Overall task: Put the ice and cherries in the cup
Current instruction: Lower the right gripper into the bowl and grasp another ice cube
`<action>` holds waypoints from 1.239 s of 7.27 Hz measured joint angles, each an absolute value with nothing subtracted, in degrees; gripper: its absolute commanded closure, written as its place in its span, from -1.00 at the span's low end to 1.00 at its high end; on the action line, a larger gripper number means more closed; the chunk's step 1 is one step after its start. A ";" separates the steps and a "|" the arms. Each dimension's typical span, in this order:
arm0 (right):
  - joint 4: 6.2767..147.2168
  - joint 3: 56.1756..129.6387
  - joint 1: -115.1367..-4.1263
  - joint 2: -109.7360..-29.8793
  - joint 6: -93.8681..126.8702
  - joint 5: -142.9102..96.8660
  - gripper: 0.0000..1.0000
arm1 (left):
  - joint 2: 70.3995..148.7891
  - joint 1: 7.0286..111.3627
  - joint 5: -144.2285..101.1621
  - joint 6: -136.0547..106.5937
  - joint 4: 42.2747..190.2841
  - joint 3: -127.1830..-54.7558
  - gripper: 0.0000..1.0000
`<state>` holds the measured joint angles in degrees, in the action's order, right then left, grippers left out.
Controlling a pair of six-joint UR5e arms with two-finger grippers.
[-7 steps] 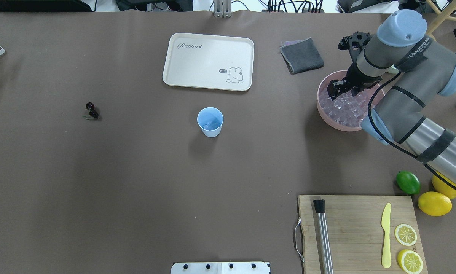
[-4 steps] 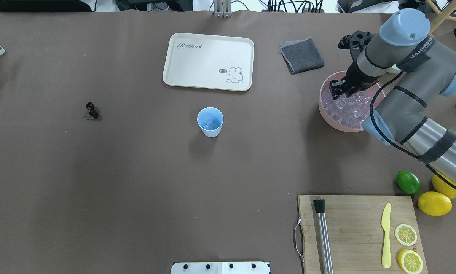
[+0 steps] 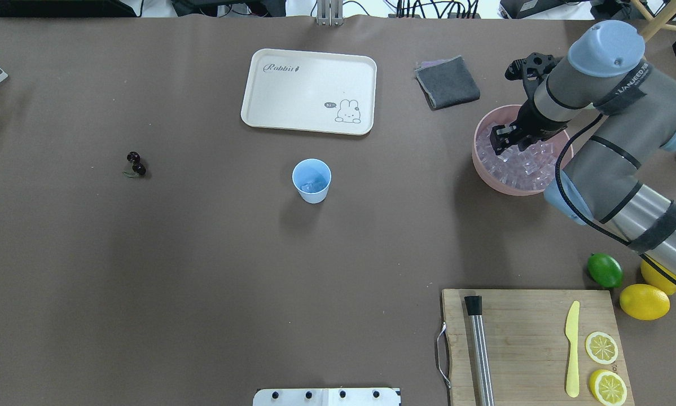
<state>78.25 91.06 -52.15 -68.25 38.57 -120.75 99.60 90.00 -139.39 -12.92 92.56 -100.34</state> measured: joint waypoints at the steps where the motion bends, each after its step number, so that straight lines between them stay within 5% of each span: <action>1: 78.23 91.94 -51.92 -69.15 38.58 -120.63 0.09 | 99.59 90.00 -139.39 -12.92 92.57 -100.29 -0.96; 7: 78.15 92.29 -50.49 -69.12 38.27 -120.00 0.58 | 99.35 90.00 -139.40 -12.92 92.76 -100.22 -0.96; 8: 78.21 92.36 -50.66 -69.09 38.07 -120.17 -0.09 | 99.29 90.00 -139.39 -12.92 92.75 -100.30 -0.96; 9: 78.27 92.34 -50.89 -69.10 37.92 -120.19 -0.44 | 99.28 90.00 -139.39 -12.92 92.73 -100.28 -0.96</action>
